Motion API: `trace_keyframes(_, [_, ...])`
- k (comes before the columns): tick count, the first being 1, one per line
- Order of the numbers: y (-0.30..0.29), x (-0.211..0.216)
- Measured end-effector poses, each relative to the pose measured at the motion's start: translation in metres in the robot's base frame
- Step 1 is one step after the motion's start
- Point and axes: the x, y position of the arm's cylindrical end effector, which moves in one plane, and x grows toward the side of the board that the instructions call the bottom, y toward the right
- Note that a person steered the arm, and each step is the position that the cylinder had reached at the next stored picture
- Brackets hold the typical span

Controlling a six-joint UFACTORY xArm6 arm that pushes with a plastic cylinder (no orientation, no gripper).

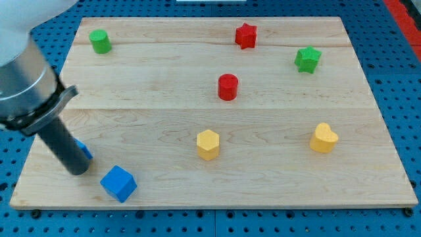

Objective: Push the blue triangle a bit up

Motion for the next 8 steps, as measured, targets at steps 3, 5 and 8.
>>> trace_keyframes(3, [0.003,-0.016])
trace_keyframes(5, [0.006,-0.037])
trace_keyframes(8, [0.007,-0.05])
